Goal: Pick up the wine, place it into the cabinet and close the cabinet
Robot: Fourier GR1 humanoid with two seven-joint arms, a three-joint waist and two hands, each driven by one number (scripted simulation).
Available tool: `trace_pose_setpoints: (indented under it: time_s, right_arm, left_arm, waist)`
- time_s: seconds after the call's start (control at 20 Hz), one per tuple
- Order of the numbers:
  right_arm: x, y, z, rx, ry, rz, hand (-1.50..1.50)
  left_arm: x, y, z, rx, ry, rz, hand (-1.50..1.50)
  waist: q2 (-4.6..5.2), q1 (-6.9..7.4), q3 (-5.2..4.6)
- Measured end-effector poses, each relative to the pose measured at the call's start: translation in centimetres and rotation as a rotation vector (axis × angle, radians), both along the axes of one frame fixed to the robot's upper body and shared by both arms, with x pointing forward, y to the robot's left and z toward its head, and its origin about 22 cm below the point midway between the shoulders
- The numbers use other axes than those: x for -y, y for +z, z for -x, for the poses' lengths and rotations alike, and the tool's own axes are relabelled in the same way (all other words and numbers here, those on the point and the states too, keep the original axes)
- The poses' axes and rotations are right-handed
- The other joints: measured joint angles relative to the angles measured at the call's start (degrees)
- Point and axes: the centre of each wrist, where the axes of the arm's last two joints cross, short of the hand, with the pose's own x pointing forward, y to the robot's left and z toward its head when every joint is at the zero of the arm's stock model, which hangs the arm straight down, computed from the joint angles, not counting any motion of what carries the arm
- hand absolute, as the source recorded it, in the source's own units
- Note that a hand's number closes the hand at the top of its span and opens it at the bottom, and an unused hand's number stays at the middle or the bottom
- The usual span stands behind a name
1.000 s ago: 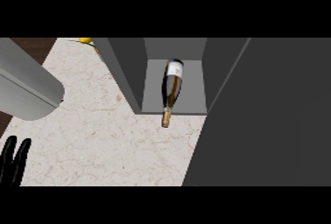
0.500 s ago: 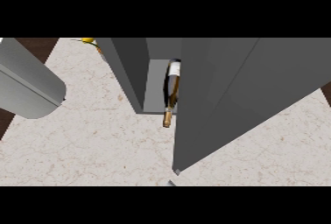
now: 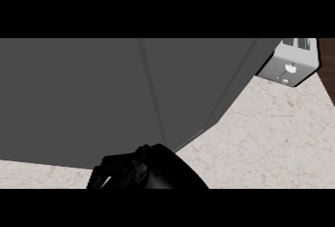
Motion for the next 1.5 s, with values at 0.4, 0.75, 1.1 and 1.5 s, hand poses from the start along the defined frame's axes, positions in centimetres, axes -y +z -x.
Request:
trace_pose_setpoints:
  time_s: [0.4,0.75,1.1,1.5]
  right_arm:
    - [-2.0,1.3,-6.8,0.025,-0.093,0.01,1.5]
    - [-1.8,1.3,-12.1,0.062,-0.145,0.034,1.5]
    - [-1.5,0.9,-14.8,0.065,-0.096,0.041,1.5]
    - [-1.0,0.3,-16.1,0.121,-0.034,0.054,1.5]
  left_arm:
    - [-0.9,1.0,0.6,-0.013,-0.021,0.004,-1.5]
    - [-0.1,1.1,0.3,-0.042,-0.063,0.001,-1.5]
    - [1.9,0.9,-1.3,-0.064,-0.089,0.017,-1.5]
    - [3.8,-0.2,-2.5,-0.077,-0.089,0.025,-1.5]
  waist:
    - [0.15,-0.16,0.06]
    - [0.1,-0.65,-0.07]
    - [-0.58,-0.86,-0.4]
    - [-1.16,-0.65,-1.02]
